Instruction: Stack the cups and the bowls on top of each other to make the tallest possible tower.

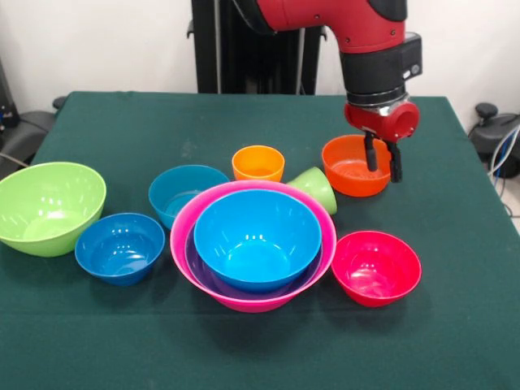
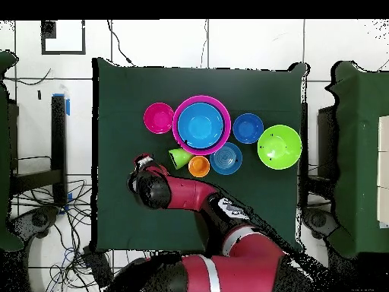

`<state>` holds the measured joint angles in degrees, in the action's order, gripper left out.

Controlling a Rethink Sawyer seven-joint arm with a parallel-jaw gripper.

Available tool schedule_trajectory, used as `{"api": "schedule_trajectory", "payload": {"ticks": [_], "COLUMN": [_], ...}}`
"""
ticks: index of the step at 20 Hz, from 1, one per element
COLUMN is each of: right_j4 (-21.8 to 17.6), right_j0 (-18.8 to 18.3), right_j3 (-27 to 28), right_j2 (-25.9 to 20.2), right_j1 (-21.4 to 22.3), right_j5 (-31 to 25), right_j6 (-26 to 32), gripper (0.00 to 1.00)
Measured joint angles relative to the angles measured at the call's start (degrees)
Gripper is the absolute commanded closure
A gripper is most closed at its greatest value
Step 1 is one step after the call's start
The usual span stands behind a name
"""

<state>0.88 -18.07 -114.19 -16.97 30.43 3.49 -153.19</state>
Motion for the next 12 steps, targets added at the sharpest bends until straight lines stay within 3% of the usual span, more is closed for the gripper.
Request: {"api": "schedule_trajectory", "payload": {"ticks": [12], "right_j4": [3.14], "right_j0": [1.35], "right_j3": [0.02], "right_j2": [1.94], "right_j1": [-2.30], "right_j5": [1.49], "right_j6": [0.00], "gripper": [0.00]}}
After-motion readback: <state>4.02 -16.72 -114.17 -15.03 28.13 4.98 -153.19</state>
